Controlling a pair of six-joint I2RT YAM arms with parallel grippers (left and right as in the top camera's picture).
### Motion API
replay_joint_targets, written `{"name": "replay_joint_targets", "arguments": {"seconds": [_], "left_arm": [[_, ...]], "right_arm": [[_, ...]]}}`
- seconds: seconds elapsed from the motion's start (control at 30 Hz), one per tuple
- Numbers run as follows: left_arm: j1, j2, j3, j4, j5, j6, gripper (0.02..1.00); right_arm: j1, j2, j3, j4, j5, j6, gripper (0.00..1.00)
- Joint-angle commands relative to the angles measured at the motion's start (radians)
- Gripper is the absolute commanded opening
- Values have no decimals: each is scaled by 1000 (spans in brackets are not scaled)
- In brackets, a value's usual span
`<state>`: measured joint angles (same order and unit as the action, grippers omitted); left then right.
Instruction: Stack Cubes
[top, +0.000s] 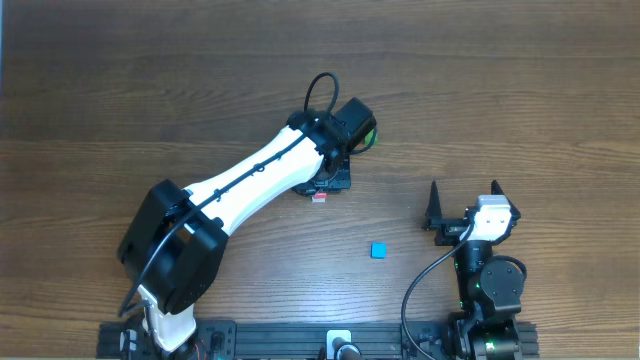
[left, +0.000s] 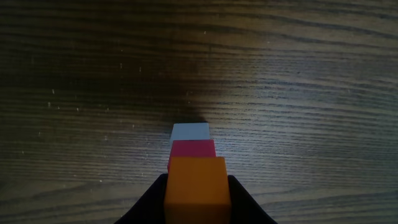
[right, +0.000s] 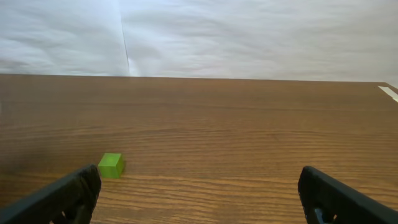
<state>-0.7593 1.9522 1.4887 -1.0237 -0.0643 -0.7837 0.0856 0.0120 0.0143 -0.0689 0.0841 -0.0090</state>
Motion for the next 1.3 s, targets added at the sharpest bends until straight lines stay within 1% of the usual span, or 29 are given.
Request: {"name": "replay_joint_targets", "arguments": {"seconds": [0.03,1.3], "left_arm": [[14,-21,16,-1,-8,-18,40],[17,-47,16,-28,15,-17,40]], "right_arm": [[-6,-6,-9,2,-9,-7,991],[-6,-6,-9,2,-9,-7,991]]}}
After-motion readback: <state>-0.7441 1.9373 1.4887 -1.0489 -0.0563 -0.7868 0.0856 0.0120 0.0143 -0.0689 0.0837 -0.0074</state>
